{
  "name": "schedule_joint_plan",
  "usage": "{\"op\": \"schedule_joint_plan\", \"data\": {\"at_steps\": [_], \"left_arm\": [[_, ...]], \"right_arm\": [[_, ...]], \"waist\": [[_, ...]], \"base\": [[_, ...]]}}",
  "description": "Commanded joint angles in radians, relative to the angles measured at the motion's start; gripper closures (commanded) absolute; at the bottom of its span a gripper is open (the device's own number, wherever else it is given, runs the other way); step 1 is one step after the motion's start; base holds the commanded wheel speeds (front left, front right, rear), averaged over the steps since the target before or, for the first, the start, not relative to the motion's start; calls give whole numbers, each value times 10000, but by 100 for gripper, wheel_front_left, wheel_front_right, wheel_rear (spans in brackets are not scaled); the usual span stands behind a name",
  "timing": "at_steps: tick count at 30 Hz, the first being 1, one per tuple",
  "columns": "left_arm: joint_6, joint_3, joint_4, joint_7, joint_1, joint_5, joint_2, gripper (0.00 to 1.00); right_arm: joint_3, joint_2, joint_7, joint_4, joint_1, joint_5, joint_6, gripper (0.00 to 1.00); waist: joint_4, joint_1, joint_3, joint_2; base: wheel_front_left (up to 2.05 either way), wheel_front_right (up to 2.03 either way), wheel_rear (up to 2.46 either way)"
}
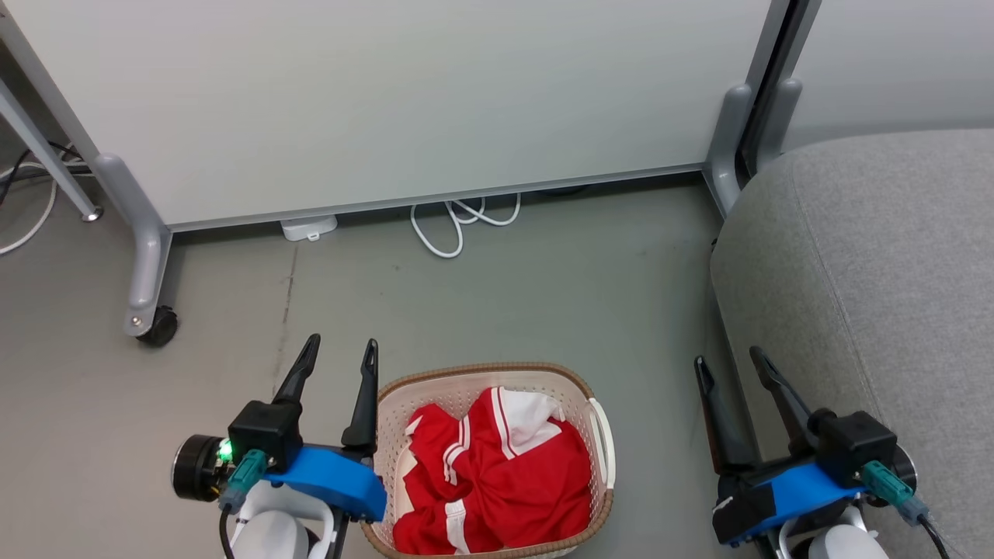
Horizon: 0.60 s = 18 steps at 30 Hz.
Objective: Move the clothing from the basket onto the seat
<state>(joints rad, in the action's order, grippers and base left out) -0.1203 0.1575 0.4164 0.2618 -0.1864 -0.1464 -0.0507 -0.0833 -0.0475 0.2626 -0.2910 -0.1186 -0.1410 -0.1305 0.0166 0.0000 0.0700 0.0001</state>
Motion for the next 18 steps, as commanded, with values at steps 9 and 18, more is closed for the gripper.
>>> {"op": "schedule_joint_plan", "data": {"at_steps": [9, 18], "left_arm": [[-113, 511, 841, 47, -1618, 401, -250, 0], [-104, 1864, 2135, 41, -3474, 159, -878, 0]], "right_arm": [[-24, -47, 35, 354, -860, 33, -4, 0], [-151, -43, 33, 647, -1779, -72, -4, 0]], "waist": [[-538, 0, 1499, -1], [-1251, 0, 3386, -1]], "base": [[0, 0, 0], [0, 0, 0]]}}
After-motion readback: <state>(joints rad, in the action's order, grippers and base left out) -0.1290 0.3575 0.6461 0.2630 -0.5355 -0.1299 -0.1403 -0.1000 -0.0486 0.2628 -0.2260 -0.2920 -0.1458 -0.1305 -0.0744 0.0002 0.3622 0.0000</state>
